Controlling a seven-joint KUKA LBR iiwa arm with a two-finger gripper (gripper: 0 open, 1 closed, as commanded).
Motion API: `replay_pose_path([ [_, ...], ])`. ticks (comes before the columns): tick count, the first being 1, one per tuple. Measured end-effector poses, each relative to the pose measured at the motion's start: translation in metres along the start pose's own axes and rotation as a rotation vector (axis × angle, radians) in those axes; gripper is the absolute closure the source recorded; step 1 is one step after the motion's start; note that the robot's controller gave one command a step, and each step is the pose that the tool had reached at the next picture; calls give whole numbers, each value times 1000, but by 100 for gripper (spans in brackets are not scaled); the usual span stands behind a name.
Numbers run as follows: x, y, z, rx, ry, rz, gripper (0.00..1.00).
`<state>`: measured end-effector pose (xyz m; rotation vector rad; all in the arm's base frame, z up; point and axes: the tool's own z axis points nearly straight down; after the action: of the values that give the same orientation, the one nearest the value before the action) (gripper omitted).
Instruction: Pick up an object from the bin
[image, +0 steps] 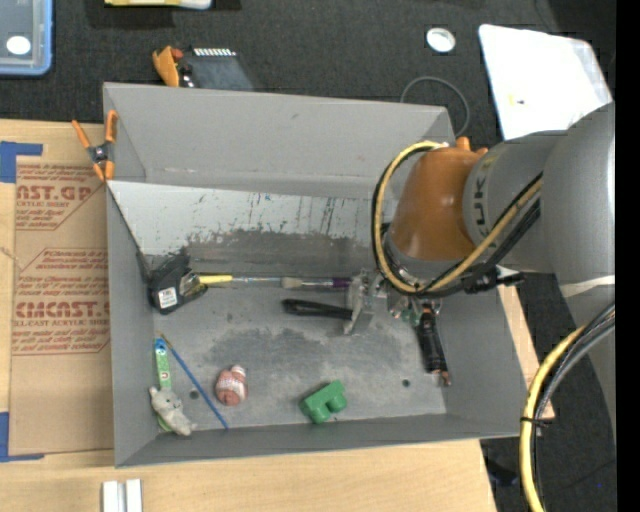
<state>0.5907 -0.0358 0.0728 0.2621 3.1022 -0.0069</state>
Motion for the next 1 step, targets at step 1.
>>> replay_pose_path([
  [1, 9, 29, -1, 3, -10, 53, 100],
])
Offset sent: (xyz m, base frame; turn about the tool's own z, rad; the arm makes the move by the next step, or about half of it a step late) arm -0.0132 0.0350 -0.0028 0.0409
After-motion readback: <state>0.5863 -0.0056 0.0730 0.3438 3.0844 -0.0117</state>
